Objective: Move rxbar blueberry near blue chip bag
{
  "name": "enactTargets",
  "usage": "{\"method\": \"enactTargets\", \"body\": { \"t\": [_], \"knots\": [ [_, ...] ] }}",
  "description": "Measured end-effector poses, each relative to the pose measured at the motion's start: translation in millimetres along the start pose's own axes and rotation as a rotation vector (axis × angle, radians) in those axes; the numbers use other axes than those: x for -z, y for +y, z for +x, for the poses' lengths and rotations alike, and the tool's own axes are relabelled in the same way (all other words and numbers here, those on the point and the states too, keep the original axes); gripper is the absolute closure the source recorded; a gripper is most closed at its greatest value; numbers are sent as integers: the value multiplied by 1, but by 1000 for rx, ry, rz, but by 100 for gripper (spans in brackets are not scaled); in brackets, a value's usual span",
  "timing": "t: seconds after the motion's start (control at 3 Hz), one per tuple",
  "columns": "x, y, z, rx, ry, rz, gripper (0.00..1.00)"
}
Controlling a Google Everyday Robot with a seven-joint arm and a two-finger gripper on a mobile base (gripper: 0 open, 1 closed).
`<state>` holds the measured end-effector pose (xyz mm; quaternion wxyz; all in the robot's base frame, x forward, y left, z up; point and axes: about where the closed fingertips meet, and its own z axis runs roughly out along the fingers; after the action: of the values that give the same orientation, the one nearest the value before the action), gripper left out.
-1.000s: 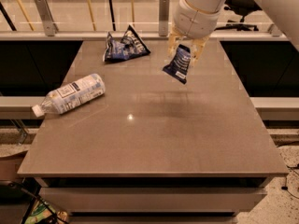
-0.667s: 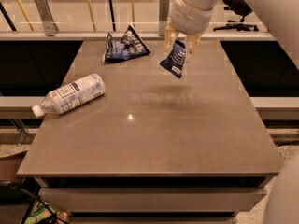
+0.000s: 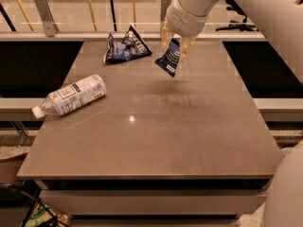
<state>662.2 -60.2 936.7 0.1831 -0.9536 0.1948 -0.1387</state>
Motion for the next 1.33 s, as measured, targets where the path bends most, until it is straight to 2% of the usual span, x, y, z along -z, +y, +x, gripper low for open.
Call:
{"method": "enactTargets", "body": {
  "t": [0.33,0.67,1.33],
  "knots": [
    [-18,-13,9,-12,42,36,100],
    [-55,-34,30,-5,115,26,100],
    [-66,-38,39,0,106,36,100]
  ]
}}
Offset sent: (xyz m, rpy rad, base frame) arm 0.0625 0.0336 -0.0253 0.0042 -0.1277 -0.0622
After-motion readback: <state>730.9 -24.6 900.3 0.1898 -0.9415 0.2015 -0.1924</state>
